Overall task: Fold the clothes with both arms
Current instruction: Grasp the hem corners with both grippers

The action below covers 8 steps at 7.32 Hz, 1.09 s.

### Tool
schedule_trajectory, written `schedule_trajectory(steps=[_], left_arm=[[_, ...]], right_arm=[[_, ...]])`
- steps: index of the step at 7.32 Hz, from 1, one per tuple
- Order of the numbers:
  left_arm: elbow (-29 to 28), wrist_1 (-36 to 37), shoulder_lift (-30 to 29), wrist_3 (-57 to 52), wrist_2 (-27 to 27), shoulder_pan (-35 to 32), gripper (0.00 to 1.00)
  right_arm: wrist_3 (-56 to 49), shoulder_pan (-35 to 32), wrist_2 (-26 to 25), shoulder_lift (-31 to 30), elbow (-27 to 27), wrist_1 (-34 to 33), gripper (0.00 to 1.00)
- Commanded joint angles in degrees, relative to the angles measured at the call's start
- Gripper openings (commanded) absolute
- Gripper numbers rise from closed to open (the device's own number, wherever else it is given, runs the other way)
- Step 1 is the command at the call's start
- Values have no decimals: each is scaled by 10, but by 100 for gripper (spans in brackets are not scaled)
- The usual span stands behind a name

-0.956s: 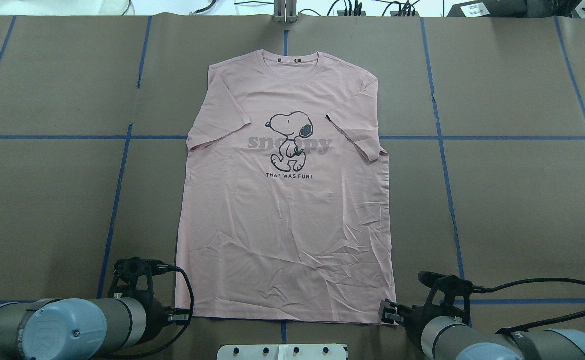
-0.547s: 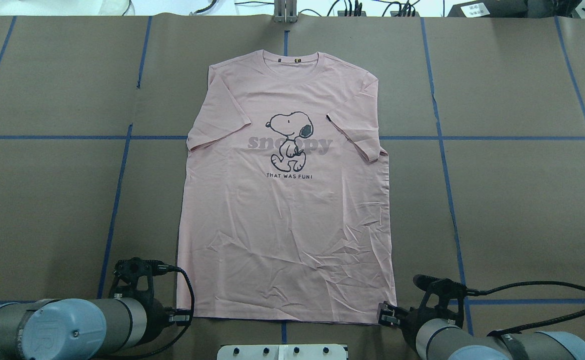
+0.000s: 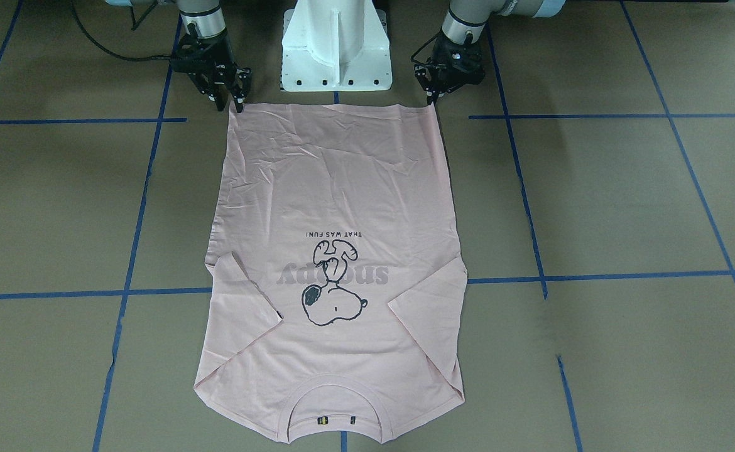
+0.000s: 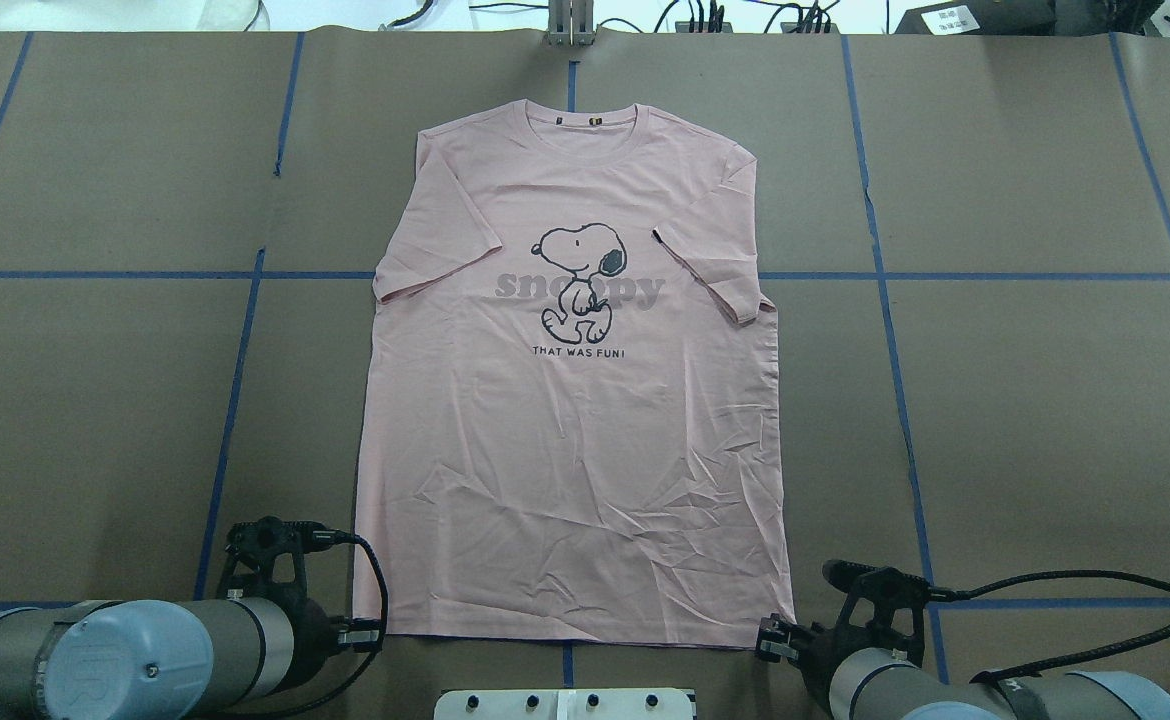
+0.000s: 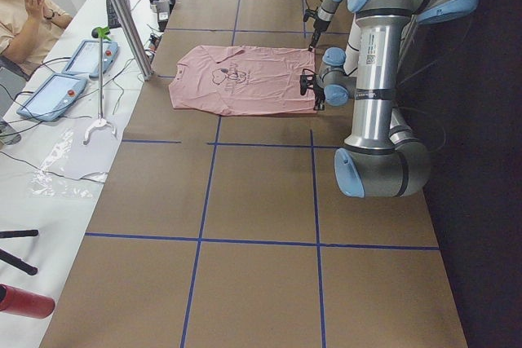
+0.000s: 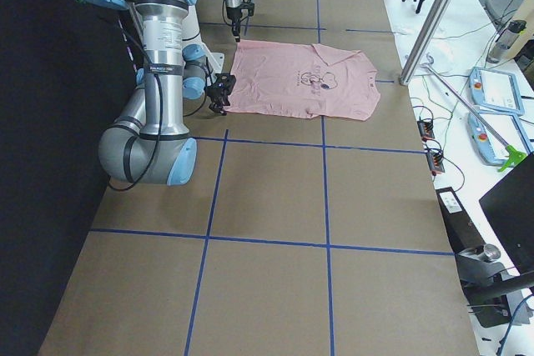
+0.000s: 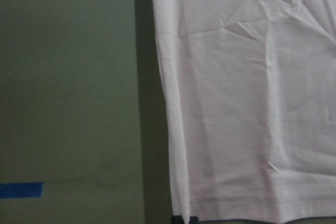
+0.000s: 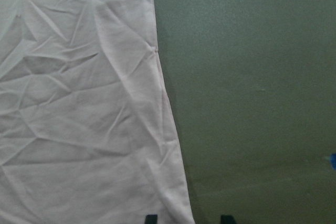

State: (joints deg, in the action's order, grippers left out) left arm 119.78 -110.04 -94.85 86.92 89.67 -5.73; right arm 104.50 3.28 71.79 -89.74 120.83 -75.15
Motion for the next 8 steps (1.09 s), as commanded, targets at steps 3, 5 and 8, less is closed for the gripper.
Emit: schedule_trajectory(steps=[3, 5, 8], left_arm=[[-1, -1, 0, 1, 0, 0, 0], [0, -1, 0, 1, -1, 1, 0], [23, 8, -25, -7, 5, -2, 0]], right_arm=[[0, 11, -6, 0, 0, 0, 25], [0, 11, -6, 0, 2, 0, 0], [-10, 1, 4, -31, 69, -13, 0]])
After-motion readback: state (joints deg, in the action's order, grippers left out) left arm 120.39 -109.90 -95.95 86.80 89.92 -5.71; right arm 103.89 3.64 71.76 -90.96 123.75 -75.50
